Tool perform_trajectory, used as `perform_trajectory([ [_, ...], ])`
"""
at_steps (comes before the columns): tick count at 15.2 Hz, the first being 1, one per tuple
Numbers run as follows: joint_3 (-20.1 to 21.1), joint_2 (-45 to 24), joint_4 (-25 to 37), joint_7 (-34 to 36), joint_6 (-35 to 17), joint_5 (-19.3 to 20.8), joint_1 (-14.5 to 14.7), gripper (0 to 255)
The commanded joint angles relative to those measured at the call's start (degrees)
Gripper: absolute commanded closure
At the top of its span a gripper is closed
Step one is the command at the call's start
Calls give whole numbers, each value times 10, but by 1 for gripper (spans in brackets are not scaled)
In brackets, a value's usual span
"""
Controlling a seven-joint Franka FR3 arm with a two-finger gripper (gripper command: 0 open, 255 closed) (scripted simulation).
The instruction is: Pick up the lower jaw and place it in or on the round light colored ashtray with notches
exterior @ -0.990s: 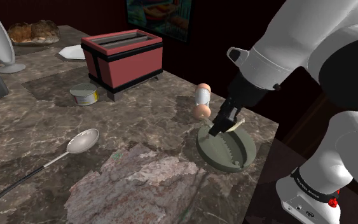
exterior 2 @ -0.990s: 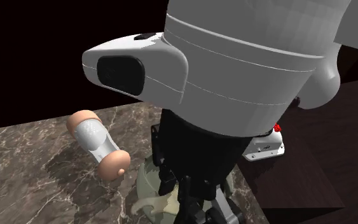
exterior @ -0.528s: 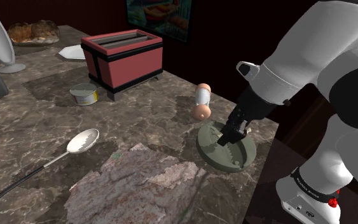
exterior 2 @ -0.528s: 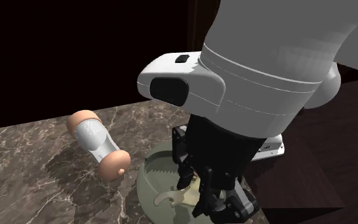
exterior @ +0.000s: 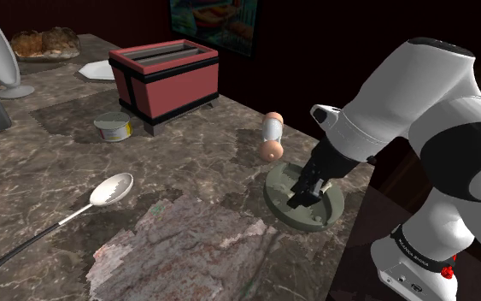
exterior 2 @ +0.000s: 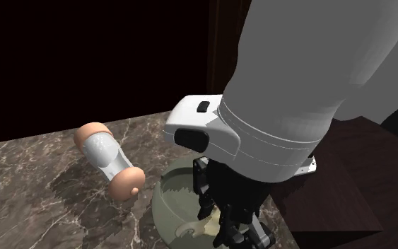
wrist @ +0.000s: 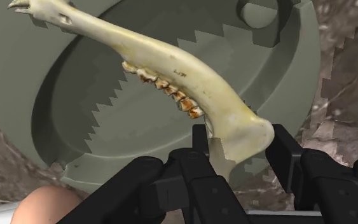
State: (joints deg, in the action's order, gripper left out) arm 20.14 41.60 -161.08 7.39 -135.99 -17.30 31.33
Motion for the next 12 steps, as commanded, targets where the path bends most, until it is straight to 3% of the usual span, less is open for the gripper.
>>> perform_trajectory([
  [1, 2, -4, -6, -1, -10, -2, 1, 255],
  [8, 1, -4, -6, -1, -10, -2, 1, 255],
  [9, 1, -4, -5, 0, -9, -1, 1, 0],
  [12, 2, -4, -5, 0, -9, -2, 1, 0],
])
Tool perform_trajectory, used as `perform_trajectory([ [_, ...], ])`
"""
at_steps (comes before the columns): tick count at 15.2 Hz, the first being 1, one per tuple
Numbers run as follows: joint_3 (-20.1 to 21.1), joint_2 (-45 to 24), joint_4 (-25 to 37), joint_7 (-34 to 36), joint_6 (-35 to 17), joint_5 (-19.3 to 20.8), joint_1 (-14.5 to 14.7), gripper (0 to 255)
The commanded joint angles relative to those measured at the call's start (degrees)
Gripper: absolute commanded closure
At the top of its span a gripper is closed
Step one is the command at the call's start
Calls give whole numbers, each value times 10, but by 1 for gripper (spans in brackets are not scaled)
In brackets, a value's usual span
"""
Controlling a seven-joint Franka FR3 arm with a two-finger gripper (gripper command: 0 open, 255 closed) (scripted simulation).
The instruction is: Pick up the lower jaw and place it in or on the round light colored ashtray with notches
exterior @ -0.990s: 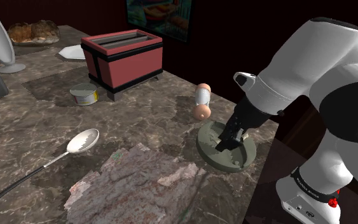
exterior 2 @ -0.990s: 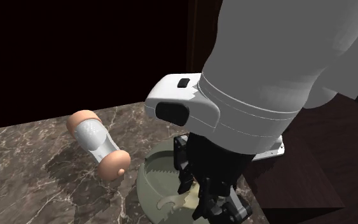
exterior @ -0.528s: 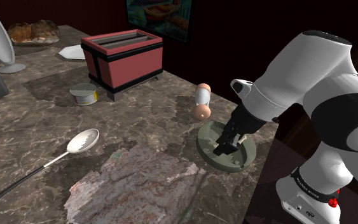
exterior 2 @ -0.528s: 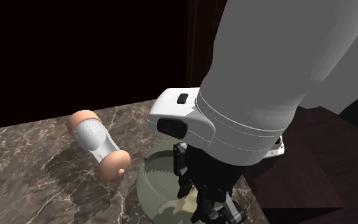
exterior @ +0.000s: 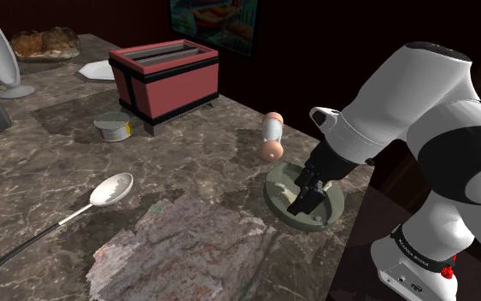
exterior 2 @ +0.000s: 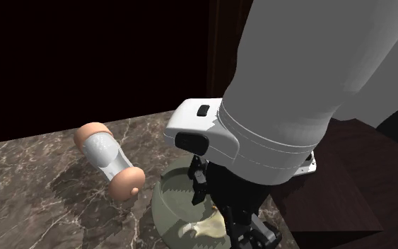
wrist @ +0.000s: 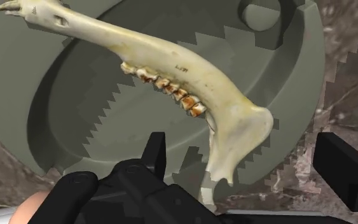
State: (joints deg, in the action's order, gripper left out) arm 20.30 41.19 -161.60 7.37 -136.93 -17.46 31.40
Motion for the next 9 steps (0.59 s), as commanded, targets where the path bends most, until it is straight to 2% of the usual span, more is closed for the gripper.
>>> perform_trajectory([
  [1, 0, 0, 0, 0, 0, 0, 0, 0],
  [2, 0, 0, -1, 0, 0, 0, 0, 0],
  [6, -21, 64, 34, 2, 99, 14, 0, 0],
  [9, -21, 64, 34, 2, 99, 14, 1, 0],
])
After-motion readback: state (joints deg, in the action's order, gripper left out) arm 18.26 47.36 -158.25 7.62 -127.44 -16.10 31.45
